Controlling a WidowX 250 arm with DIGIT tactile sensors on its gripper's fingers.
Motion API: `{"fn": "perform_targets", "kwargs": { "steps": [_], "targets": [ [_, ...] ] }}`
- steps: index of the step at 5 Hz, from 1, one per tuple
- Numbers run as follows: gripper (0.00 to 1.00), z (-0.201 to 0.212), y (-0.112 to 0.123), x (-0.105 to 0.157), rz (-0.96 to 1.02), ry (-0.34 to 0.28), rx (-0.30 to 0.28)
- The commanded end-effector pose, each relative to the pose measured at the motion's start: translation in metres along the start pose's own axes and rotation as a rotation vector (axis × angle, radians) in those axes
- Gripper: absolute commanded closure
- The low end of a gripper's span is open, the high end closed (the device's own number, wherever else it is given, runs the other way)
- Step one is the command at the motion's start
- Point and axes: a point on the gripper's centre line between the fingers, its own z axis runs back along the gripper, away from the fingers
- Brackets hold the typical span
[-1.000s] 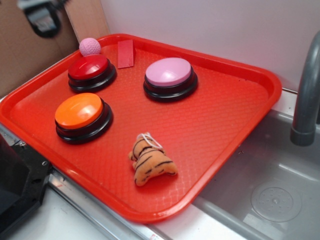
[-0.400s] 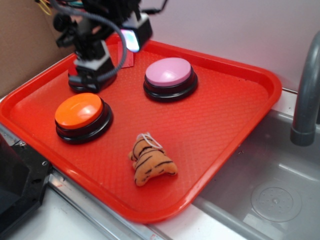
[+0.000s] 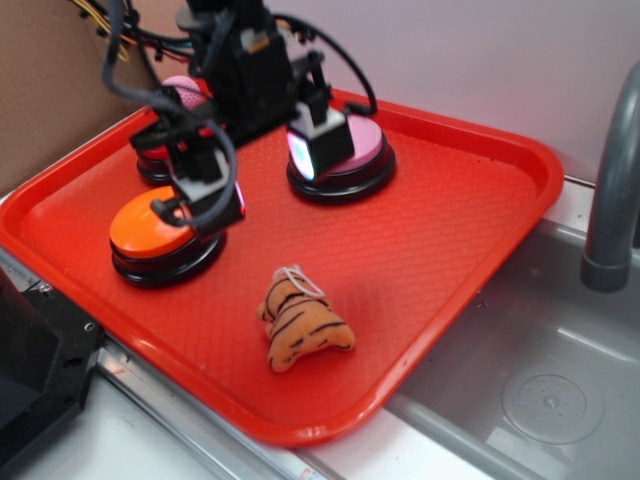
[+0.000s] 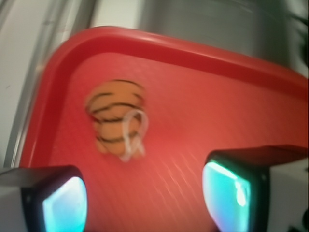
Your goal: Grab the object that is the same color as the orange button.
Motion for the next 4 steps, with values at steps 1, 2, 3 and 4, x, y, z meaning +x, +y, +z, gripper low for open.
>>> {"fn": "perform_targets", "kwargs": {
  "steps": [1,2,3,4],
  "targets": [
    [0.00,-0.044,-0.029,0.019,-0.201,-0.066,-0.066],
    [0.00,-0.060,-0.031,0.016,-0.186,-0.054,-0.089],
    [0.00,-0.070,-0.030,0.015,-0.165,-0.018,-0.092],
    [1.00,-0.062,-0.028,0.013,-0.134,-0.041,-0.059]
  ]
}}
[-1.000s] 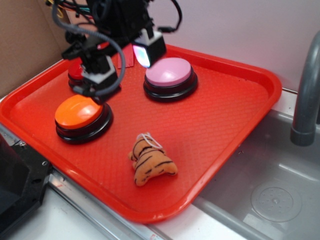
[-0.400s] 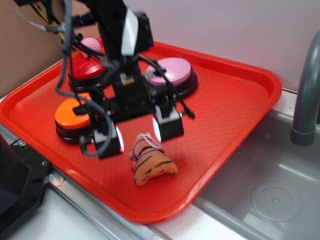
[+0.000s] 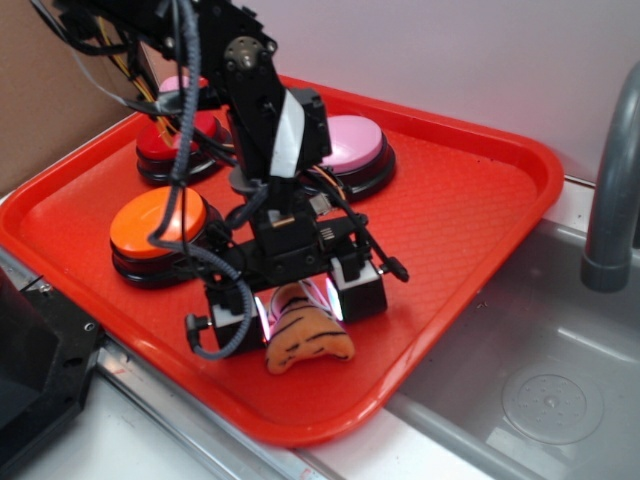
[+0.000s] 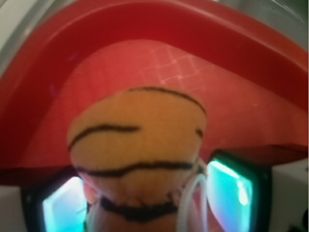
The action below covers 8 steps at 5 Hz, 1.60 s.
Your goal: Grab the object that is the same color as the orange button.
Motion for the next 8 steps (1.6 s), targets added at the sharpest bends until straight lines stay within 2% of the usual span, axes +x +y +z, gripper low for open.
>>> {"fn": "perform_targets", "kwargs": {
  "steps": [1,2,4,5,6,7,8],
  "targets": [
    [1.00,0.023,-0.013,-0.006,0.180,-0.046,0.097],
    [1.00,0.056,-0.007,-0.021,0.436,0.028,0.070],
    [1.00,0.118,-0.001,-0.057,0.940,0.189,0.097],
    [1.00,0.151,-0.011,-0.083,1.190,0.193,0.132],
    [1.00,0.176,-0.024,-0.107,1.440,0.159,0.138],
    [1.00,0.185,-0.040,-0.116,1.691,0.079,0.112],
    [1.00,0.185,-0.048,-0.116,1.941,0.034,0.091]
  ]
}}
